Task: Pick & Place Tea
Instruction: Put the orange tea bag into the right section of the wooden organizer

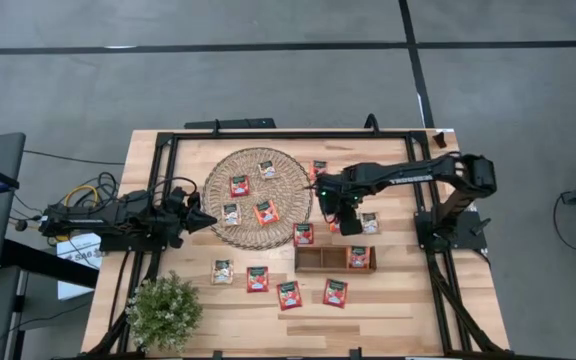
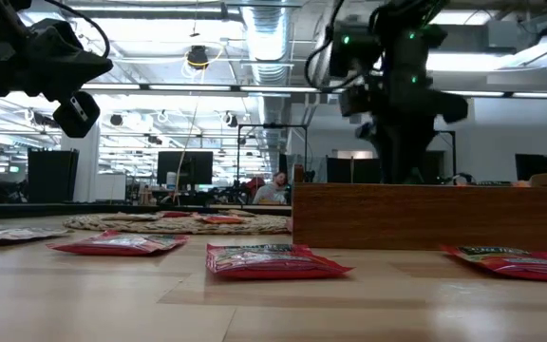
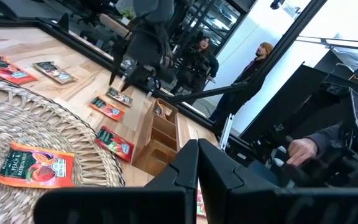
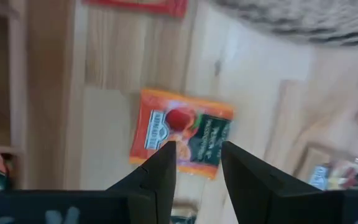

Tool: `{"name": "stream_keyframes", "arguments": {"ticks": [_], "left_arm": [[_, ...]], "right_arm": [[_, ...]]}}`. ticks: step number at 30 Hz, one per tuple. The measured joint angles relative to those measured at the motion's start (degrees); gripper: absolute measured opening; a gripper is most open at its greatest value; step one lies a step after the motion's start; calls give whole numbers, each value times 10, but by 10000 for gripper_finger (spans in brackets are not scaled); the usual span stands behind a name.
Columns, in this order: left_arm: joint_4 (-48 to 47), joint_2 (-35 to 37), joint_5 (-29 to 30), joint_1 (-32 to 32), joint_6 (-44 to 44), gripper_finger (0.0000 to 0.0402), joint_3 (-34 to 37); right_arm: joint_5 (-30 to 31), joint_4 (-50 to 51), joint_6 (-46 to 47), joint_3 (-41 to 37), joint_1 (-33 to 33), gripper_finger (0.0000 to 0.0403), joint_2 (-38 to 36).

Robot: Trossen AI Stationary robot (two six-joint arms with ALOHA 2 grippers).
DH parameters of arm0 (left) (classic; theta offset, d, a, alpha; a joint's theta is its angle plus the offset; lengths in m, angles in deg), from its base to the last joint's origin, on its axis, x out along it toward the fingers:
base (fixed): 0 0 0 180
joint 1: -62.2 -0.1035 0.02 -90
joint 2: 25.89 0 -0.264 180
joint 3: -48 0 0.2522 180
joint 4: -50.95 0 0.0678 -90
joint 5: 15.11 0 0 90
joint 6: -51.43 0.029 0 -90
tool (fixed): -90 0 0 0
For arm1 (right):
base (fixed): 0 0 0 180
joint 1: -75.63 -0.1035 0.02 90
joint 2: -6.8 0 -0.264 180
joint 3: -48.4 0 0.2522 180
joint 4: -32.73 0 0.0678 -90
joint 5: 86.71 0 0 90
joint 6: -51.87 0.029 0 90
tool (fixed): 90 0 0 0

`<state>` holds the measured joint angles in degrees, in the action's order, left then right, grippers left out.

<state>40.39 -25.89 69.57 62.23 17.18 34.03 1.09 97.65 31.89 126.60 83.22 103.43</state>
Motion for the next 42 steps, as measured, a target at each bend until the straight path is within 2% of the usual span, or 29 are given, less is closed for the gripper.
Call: {"name": "stream_keyframes", "arguments": {"ticks": [8,15,22,34,42], "left_arm": [[-1,0,0,0,-12,0,0],[-1,0,0,0,-12,0,0],[-1,0,0,0,-12,0,0],[-1,0,-1,0,-12,0,0],[-1,0,-1,0,-12,0,0]], "right_arm": [[41,-20,-26,-1,8,119,80],[27,-22,-31,3,23,119,126],[13,-22,-31,4,23,111,133],[11,-23,-25,2,23,58,133],[28,20,-25,37,21,5,131]]}}
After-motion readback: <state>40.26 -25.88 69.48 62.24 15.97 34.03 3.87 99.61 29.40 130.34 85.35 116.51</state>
